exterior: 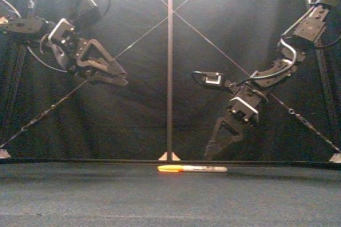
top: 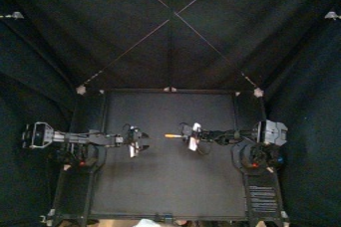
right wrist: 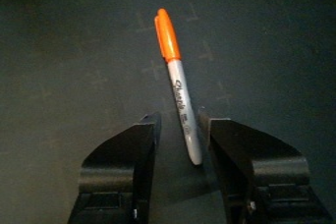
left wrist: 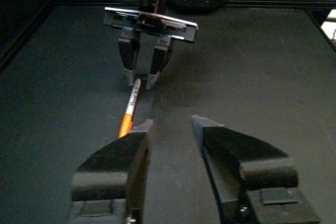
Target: Uncap the pen
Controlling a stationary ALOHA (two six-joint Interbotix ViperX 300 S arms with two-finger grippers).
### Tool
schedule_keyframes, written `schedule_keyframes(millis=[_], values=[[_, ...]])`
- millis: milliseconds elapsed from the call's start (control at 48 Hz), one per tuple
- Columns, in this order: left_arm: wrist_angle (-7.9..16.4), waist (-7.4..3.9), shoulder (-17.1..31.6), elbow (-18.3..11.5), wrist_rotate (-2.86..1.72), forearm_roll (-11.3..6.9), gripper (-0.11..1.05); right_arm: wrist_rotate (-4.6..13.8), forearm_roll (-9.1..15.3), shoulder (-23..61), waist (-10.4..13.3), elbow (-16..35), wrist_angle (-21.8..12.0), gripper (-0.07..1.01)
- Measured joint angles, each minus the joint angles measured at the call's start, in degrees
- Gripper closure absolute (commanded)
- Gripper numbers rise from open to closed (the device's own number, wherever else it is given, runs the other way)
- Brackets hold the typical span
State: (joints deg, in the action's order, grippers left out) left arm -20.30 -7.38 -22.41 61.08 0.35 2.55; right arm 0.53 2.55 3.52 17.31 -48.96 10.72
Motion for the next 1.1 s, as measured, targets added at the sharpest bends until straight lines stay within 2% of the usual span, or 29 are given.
schedule_keyframes(millis=[292,562,708,875,1104], values=[[0.0,0.0,0.0,-0.1,0.0,-0.09,0.04,0.0,-0.3,2.1,0.5,0.4,-3.9,0.22],[0.0,-0.18,0.0,-0.6,-0.09,-0.18,0.04,0.09,-0.8,2.7,0.2,0.5,-5.4,0.45],[0.0,-0.44,0.0,-1.0,-0.26,-0.44,0.04,0.0,-1.0,1.8,0.1,0.4,-5.6,0.48],[0.0,-0.44,0.1,-1.5,-0.18,-2.11,0.04,-0.09,-0.6,-4.1,-1.8,1.1,-5.7,0.48],[-0.1,-0.53,0.1,-2.5,-0.18,-2.46,0.04,-0.35,1.1,-13.9,-6.6,2.6,-5.7,0.48]])
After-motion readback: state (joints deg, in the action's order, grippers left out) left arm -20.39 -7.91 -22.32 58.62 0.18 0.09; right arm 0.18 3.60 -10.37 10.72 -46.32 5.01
